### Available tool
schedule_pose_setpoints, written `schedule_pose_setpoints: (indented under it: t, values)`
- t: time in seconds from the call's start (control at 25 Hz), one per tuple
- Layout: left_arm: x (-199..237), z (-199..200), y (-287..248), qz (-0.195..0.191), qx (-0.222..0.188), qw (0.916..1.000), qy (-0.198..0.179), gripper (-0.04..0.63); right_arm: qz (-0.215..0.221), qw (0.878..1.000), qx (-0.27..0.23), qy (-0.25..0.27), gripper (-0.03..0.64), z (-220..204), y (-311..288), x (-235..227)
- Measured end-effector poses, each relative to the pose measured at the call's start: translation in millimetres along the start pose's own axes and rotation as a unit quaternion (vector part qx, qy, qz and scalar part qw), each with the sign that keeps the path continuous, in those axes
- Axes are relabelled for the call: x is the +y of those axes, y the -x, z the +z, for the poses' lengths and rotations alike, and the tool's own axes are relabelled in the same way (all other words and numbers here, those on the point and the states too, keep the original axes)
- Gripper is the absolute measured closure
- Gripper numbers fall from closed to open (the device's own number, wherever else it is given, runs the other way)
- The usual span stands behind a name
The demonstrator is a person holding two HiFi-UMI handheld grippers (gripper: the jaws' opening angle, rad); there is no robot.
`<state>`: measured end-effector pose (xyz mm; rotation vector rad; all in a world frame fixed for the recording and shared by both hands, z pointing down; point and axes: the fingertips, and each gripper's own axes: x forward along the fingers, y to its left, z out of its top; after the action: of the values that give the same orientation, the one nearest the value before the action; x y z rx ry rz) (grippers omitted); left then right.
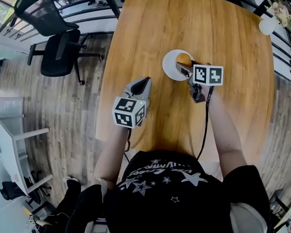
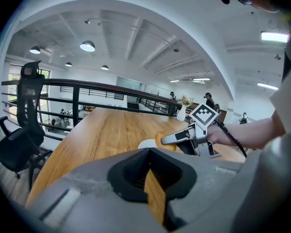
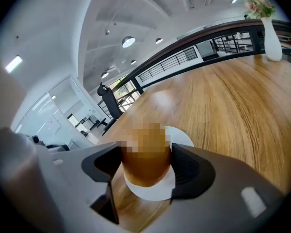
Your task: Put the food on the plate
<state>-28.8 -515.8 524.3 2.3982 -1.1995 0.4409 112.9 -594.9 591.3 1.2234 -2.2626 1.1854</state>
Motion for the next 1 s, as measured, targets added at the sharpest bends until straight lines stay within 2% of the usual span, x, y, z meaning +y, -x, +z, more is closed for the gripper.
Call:
schedule_pose_setpoints:
  t: [0.36, 0.84, 1.0]
  values:
    - [2, -13, -8, -0.002, 0.016, 0.9999, 0.005, 0.594, -0.040, 0.996, 0.053, 0.059, 0.293, -10, -19, -5]
    - [4, -18, -3, -0.002, 0.021, 0.9998, 0.007, 0.594, -0.071, 0.994, 0.043, 0.075, 0.291, -4, -24, -3]
    - [6, -21, 0, -0.001, 0.023, 0.9997, 0.007, 0.594, -0.067, 0.994, 0.041, 0.072, 0.265, -4, -24, -1]
